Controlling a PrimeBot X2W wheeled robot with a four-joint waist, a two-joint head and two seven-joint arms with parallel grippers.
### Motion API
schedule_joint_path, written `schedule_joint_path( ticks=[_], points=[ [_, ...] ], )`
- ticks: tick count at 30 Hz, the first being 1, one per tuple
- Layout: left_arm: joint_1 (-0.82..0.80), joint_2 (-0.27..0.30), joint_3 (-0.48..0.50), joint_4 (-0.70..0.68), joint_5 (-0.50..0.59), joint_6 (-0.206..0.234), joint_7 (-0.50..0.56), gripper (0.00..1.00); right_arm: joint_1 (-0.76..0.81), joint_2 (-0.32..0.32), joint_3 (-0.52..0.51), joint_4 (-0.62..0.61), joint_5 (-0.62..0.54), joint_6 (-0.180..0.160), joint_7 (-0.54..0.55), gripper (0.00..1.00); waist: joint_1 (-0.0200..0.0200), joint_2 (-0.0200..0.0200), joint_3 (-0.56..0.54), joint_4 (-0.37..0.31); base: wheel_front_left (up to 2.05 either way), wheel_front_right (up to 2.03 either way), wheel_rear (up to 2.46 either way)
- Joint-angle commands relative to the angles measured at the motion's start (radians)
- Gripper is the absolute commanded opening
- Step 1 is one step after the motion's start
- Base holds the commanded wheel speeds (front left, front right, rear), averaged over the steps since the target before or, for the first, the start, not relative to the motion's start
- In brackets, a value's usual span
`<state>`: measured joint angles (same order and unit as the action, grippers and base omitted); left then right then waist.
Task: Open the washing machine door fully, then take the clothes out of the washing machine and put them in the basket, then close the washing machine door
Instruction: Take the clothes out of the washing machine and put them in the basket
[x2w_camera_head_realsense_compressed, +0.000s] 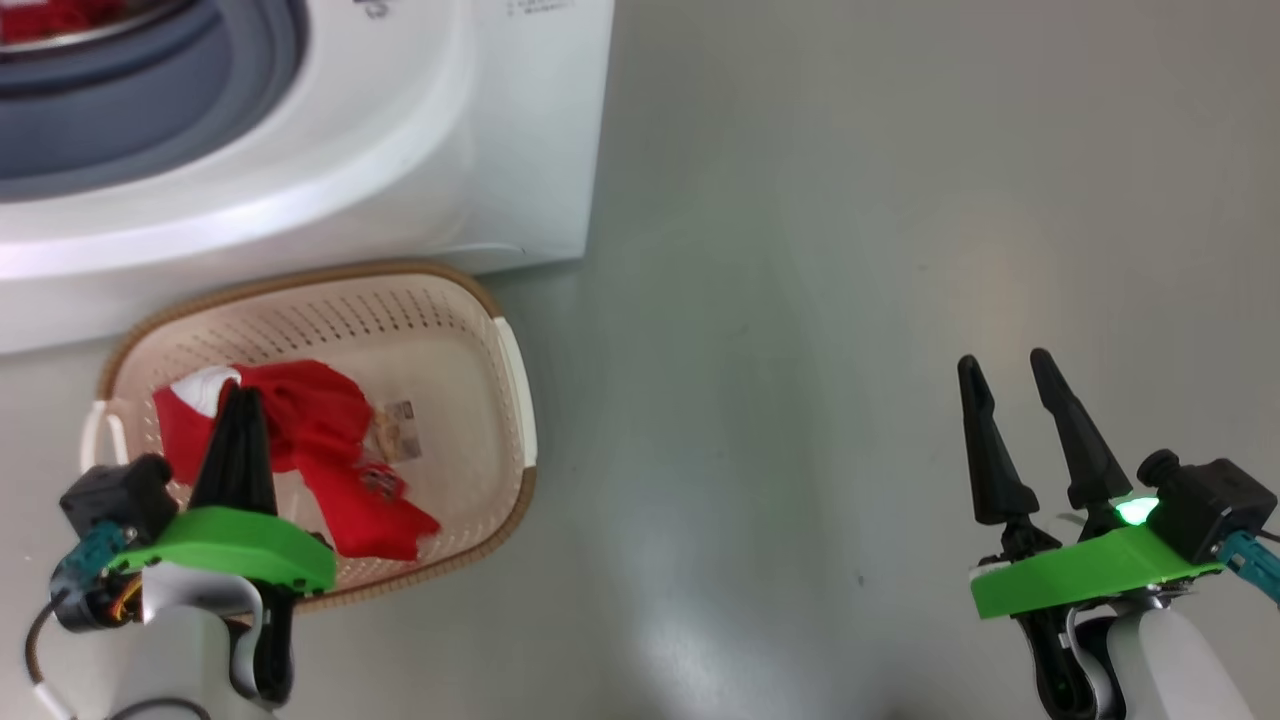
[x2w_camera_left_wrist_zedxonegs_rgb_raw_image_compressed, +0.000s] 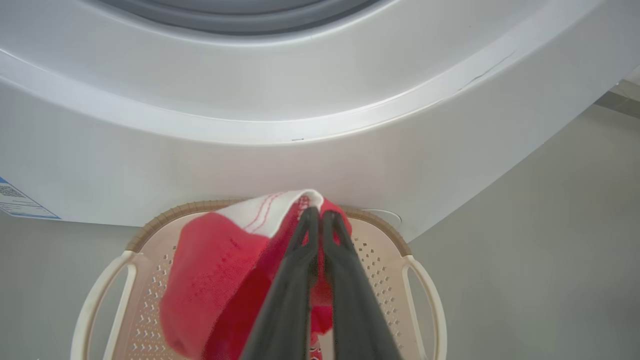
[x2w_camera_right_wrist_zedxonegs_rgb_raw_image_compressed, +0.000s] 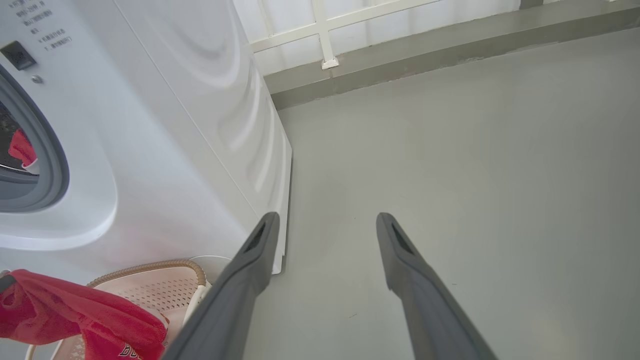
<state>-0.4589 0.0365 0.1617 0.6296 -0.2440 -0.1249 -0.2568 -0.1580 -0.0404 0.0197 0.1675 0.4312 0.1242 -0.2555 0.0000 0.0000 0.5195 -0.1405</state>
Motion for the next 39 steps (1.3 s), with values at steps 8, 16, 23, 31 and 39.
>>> schedule_joint_path(
  ticks=[8, 16, 23, 31, 39],
  points=[
    [-0.103, 0.06, 0.019, 0.16, 0.048, -0.006, -0.005, 0.0, -0.043, -0.01, 0.038, -0.036, 0.012, 0.007, -0.006, 1.0, 0.0, 0.0, 0.122, -0.033, 0.0, 0.0, 0.0],
    [-0.185, 0.097, -0.01, 0.282, 0.098, -0.006, -0.005, 0.0, -0.073, -0.01, 0.088, -0.047, 0.01, 0.007, -0.006, 1.0, 0.0, 0.0, 0.186, -0.045, 0.0, 0.0, 0.0],
    [-0.236, 0.107, 0.005, 0.336, 0.11, -0.006, -0.005, 0.0, -0.085, -0.01, 0.11, -0.053, 0.005, 0.007, -0.006, 1.0, 0.0, 0.0, 0.219, -0.053, 0.0, 0.0, 0.0],
    [-0.261, 0.107, 0.033, 0.363, 0.113, -0.006, -0.005, 0.47, -0.087, -0.01, 0.103, -0.052, 0.001, 0.007, -0.006, 1.0, 0.0, 0.0, 0.219, -0.056, 0.0, 0.0, 0.0],
    [-0.244, 0.088, 0.062, 0.366, 0.109, -0.006, -0.005, 1.0, -0.081, -0.01, 0.091, -0.05, -0.007, 0.007, -0.006, 1.0, 0.0, 0.0, 0.189, -0.042, 0.0, 0.0, 0.0]
  ],
)
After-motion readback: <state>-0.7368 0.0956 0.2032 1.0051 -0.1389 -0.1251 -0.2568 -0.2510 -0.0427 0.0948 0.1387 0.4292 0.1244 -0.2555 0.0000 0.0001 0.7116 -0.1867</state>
